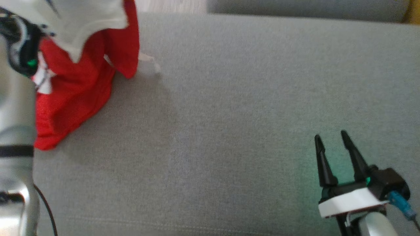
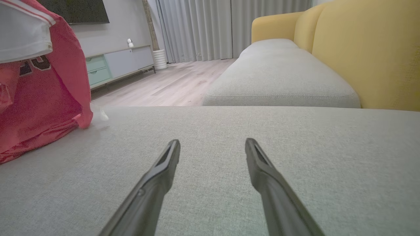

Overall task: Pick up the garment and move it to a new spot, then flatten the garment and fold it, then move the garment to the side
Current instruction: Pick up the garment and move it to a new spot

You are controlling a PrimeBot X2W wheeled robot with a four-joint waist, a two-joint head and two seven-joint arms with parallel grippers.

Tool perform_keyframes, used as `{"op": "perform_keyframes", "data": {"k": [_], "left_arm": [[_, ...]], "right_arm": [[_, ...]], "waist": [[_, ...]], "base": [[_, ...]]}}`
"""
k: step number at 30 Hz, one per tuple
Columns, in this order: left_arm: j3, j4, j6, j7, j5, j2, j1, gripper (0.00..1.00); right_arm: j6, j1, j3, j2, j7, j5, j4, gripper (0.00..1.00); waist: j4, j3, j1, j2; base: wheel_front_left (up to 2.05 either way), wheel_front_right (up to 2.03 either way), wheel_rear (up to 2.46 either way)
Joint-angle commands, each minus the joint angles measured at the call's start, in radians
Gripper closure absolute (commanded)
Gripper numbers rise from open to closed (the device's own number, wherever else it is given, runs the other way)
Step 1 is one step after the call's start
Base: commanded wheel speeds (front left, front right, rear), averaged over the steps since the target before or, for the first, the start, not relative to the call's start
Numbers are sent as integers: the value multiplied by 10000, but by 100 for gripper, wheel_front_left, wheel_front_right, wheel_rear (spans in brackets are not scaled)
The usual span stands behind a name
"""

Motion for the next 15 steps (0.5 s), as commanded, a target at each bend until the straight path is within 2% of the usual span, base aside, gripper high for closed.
{"op": "perform_keyframes", "data": {"k": [1, 4, 8, 12, 15], "left_arm": [[-160, -1242, -55, 547, -467, 483, 165, 100], [-511, -3368, -58, 1740, -1426, 741, 973, 100], [-386, -6226, -38, 3299, -2683, 1033, 2062, 100], [-137, -8655, 315, 4705, -3749, 1184, 2953, 100], [30, -9901, 598, 5487, -4445, 1251, 3324, 100]], "right_arm": [[-7, 128, 203, 39, -120, 65, -206, 0], [-7, 237, 210, 137, -129, 55, -168, 0], [-7, 277, 250, 255, -132, 49, -260, 0], [-7, 311, 315, 335, -133, 47, -290, 0], [-7, 283, 387, 379, -134, 64, -290, 0]], "waist": [[-147, -568, 1, 0], [-324, -801, 1, 0], [-701, -915, 1, 0], [-1132, -929, 1, 0], [-1489, -875, 1, 0]], "base": [[0, 0, 0], [0, 0, 0], [0, 0, 0], [0, 0, 0], [0, 0, 0]]}}
